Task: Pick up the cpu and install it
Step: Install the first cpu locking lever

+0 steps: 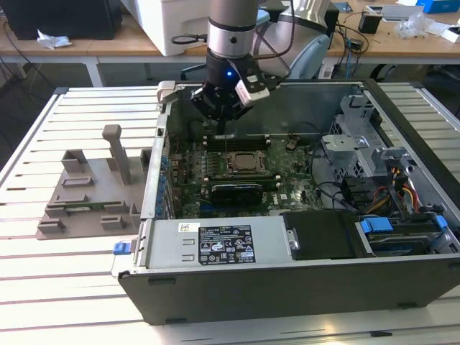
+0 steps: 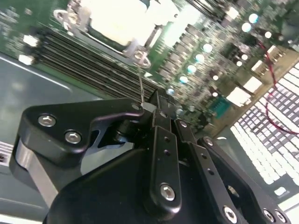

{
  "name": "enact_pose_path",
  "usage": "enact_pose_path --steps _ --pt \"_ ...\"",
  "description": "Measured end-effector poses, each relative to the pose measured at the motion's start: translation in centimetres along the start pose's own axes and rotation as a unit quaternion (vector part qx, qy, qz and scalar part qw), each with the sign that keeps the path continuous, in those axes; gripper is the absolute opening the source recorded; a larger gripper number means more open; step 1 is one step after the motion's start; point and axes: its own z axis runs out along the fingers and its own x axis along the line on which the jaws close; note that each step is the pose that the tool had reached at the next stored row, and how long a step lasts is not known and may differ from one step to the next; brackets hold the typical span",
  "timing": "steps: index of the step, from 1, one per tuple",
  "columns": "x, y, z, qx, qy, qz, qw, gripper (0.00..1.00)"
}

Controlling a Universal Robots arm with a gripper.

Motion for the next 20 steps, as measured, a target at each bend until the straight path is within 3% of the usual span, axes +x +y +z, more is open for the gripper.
enact_pose_path --steps 1,4,9,16,20 --pt "-0.61 -0.01 -0.05 -0.0003 0.0009 0.0 1.0 0.11" --pt "-1.38 -0.03 0.05 -0.0023 0.0031 0.0 1.0 0.11" --pt "-1.71 -0.05 1.02 -0.0013 0.0035 -0.008 1.0 0.11" --pt "-3.56 0.17 2.56 -0.0013 0.0041 -0.01 0.9999 0.11" --pt "-3.7 0.43 3.32 -0.001 0.0043 -0.012 0.9999 0.11"
